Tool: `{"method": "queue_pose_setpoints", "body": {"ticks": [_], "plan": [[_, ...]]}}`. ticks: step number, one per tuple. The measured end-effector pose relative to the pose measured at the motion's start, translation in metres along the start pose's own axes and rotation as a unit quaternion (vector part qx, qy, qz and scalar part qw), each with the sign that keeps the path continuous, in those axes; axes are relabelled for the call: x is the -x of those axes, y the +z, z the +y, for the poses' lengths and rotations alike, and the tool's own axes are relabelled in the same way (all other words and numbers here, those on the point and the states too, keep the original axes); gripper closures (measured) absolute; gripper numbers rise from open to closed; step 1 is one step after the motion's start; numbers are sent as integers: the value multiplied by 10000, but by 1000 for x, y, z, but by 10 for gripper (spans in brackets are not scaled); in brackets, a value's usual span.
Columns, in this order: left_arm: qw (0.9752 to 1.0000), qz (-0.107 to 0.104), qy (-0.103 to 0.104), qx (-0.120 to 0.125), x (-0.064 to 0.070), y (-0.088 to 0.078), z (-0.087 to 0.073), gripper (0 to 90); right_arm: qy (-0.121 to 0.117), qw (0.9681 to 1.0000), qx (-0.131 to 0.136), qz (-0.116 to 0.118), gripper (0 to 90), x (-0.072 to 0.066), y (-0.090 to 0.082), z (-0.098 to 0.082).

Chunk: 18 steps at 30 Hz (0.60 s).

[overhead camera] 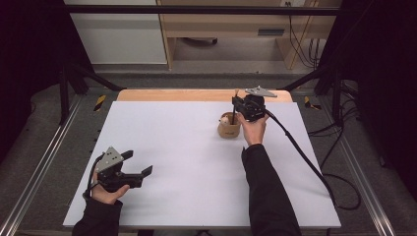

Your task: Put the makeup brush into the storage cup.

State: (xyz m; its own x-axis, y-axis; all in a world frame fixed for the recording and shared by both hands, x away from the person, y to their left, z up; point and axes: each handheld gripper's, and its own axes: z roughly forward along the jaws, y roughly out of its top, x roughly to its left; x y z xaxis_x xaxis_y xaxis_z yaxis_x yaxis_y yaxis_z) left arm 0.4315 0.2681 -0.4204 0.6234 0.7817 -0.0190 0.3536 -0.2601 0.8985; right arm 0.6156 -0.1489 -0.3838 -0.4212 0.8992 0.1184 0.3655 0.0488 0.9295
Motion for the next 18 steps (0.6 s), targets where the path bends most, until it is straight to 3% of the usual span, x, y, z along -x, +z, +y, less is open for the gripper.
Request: {"method": "queue_pose_setpoints", "body": {"ticks": [18], "plan": [[10000,13,3,-1,0,0,0,82,98,9988,-477,-55,800,5,6,-15]]}}
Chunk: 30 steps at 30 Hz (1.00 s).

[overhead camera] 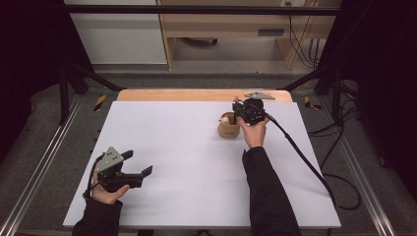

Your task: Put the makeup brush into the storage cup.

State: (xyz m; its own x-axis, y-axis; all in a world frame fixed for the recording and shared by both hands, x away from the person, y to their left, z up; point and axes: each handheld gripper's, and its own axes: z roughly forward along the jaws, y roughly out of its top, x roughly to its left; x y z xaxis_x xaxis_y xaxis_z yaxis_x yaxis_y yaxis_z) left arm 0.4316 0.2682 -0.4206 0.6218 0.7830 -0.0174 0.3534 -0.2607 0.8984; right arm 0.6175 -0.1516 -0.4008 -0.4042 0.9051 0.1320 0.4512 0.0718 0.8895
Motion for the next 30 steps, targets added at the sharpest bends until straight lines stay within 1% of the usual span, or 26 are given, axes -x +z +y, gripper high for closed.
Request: {"method": "queue_pose_setpoints", "body": {"ticks": [4,7,12,15,17,21,24,27,30], "plan": [[10000,10,-7,-8,0,0,0,83,-1,10000,-93,18,766,1,-3,-2],[10000,17,-10,-13,0,0,0,83,-35,9999,-79,57,745,1,-7,-5],[10000,27,-19,-13,-1,0,0,83,-132,9997,5,225,690,-2,-19,-6],[10000,30,-20,-12,0,0,0,82,-189,9990,94,397,626,-6,-28,-6],[10000,35,-26,-15,0,0,0,82,-241,9984,144,487,602,-9,-35,-6],[10000,39,-42,-20,0,1,0,81,-290,9970,232,673,501,-13,-50,-8],[10000,38,-47,-10,0,0,0,80,-394,9956,287,797,409,-15,-61,-10],[10000,39,-61,-15,0,1,-1,79,-533,9946,296,838,344,-17,-72,-14],[10000,39,-59,-20,0,1,-1,77,-596,9937,252,910,279,-18,-82,-20]]}}
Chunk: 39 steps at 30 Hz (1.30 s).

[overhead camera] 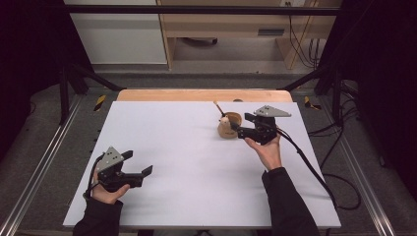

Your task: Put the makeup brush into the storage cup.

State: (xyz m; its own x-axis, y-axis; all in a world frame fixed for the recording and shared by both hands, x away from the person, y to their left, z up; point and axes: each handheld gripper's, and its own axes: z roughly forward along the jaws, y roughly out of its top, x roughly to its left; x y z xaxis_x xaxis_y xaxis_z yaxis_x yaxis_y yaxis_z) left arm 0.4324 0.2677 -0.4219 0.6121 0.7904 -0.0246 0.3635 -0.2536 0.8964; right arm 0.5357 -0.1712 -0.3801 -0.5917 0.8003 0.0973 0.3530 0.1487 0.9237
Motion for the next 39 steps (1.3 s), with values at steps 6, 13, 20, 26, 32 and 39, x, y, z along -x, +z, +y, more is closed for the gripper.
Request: {"method": "queue_pose_setpoints", "body": {"ticks": [6,13,20,26,32,39], "plan": [[10000,-4,-12,4,0,0,0,76,-7,10000,83,52,198,-3,-18,-9],[10000,-27,-28,16,0,-1,0,73,-7,9999,56,154,132,-6,-37,-19],[10000,-33,-31,4,0,0,0,70,44,9997,147,173,73,-8,-55,-29],[10000,-26,-34,-16,0,0,0,65,30,9996,150,218,52,-8,-67,-37],[10000,-17,-47,-11,0,0,0,59,-97,9997,51,217,35,-9,-76,-43],[10000,-25,-69,-16,0,0,0,56,3,9997,87,227,28,-6,-86,-52]]}}
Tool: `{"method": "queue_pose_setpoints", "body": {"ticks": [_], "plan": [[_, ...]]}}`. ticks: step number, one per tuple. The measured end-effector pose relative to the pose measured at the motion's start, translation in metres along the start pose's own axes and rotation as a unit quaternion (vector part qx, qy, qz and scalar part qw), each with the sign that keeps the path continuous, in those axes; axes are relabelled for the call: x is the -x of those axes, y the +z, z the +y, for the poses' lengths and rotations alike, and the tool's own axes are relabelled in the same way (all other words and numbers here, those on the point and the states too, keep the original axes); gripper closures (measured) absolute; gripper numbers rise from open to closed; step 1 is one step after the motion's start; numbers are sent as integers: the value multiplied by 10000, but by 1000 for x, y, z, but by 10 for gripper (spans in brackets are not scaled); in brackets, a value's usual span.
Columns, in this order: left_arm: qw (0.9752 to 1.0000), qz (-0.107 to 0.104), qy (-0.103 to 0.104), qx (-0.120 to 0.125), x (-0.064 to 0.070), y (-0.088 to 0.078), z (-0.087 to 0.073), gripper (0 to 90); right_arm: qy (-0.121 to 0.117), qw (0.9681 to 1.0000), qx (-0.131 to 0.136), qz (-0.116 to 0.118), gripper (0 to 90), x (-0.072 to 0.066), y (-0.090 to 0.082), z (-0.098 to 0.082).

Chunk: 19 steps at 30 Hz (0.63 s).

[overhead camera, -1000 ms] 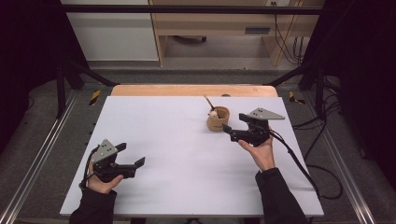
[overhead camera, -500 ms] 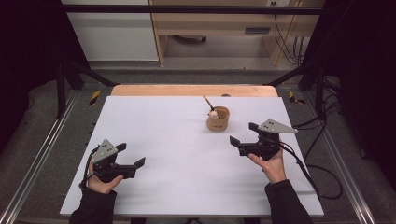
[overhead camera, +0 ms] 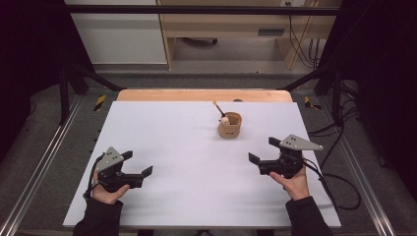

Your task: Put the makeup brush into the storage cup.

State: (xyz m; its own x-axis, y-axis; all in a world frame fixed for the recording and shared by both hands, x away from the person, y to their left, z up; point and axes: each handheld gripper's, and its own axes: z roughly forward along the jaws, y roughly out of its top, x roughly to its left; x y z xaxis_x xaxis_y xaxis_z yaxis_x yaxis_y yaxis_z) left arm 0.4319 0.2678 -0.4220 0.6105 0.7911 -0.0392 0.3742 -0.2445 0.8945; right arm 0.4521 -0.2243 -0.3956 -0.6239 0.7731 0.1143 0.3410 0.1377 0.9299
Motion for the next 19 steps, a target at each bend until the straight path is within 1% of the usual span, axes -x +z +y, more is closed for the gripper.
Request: {"method": "queue_pose_setpoints", "body": {"ticks": [2,3,6,10,13,15,19], "plan": [[10000,-3,-4,6,0,0,0,56,27,10000,7,-30,26,1,-2,-2],[10000,-2,-4,5,0,0,0,56,-8,10000,-2,-28,27,2,-4,-4],[10000,-1,-9,9,0,0,0,55,86,9999,-10,-58,26,4,-9,-10],[10000,2,-17,17,0,-1,0,55,80,9999,-9,-80,27,8,-14,-14],[10000,5,-23,14,0,-1,-1,55,142,9999,0,-93,28,9,-16,-16],[10000,7,-27,17,0,-1,-1,54,121,9999,-2,-97,28,10,-16,-18],[10000,11,-56,34,-1,-1,-1,54,115,9998,-91,-115,28,11,-17,-22]]}}
